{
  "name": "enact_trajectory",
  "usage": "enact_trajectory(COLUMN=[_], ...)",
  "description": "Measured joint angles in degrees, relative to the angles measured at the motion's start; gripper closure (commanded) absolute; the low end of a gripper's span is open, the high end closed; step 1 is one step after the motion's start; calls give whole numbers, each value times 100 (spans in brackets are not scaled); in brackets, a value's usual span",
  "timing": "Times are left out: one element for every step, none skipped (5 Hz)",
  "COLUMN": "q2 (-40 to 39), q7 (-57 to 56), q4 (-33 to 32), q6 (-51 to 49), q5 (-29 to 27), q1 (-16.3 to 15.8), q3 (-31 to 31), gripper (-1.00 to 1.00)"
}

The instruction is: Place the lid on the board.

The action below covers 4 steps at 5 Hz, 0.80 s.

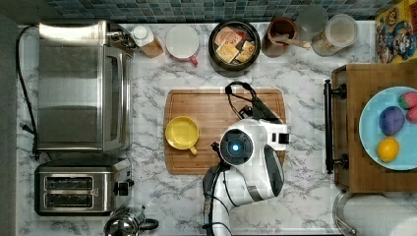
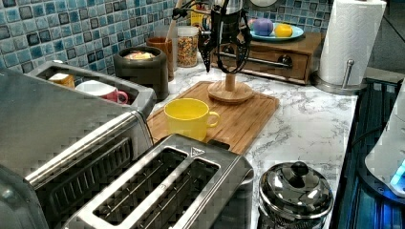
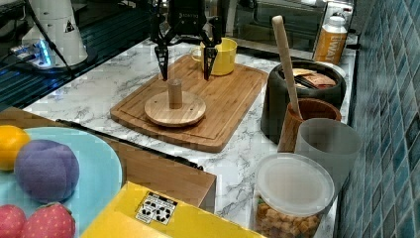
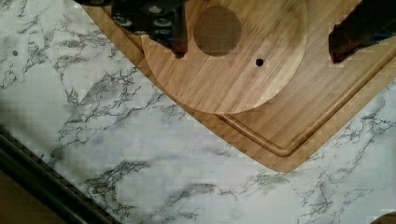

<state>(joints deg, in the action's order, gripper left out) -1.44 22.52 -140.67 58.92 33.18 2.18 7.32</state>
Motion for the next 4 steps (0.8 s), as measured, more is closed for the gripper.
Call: enact_trajectory(q2=[-19, -17, -20, -17], q7=[0, 0, 1, 0], q4=[0, 0, 0, 0], q6=[22, 28, 62, 62], q5=[-31, -28, -8, -8], q1=[2, 2, -12, -10], q3=[-13, -24, -26, -4], gripper=[-100, -100, -100, -100])
